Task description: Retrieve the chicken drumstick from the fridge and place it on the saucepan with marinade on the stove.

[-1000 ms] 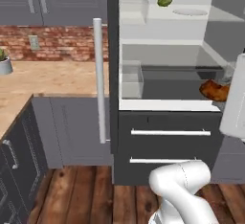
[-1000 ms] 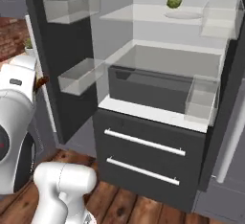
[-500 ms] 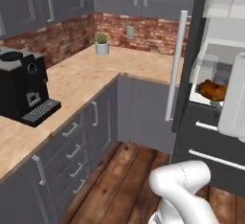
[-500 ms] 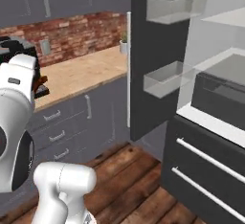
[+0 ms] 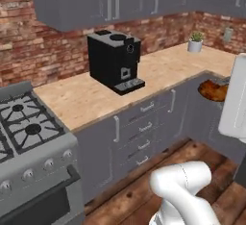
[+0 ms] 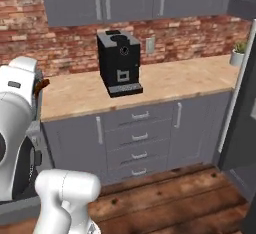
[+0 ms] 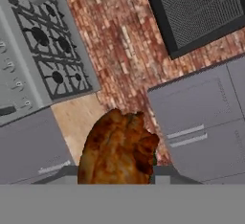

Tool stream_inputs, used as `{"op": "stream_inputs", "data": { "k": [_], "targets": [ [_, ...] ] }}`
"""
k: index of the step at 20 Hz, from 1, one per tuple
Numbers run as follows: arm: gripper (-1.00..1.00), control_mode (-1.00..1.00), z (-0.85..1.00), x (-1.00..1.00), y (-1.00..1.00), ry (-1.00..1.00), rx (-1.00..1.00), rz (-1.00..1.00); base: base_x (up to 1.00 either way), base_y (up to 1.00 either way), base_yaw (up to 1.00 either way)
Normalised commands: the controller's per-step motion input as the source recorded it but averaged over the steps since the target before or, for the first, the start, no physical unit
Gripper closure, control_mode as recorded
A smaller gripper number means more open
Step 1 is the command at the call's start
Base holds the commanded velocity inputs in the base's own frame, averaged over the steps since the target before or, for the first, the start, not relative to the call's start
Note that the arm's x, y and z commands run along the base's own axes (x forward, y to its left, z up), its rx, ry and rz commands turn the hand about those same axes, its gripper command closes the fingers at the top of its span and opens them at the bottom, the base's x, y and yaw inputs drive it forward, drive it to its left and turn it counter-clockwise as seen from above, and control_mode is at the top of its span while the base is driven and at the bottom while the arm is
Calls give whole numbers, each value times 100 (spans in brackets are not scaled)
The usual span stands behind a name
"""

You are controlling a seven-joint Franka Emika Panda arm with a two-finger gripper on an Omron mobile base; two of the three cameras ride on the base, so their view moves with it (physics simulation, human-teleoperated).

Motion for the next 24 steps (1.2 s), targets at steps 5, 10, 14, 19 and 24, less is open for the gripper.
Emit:
{"op": "stream_inputs", "data": {
  "k": [5,10,14,19,24],
  "targets": [
    [100,100,0,0,0,0,0,0,-67,44,70],
    [100,100,0,0,0,0,0,0,-45,81,59],
    [100,100,0,0,0,0,0,0,-4,100,48],
    [100,100,0,0,0,0,0,0,10,100,30],
    [100,100,0,0,0,0,0,0,47,93,5]
  ]
}}
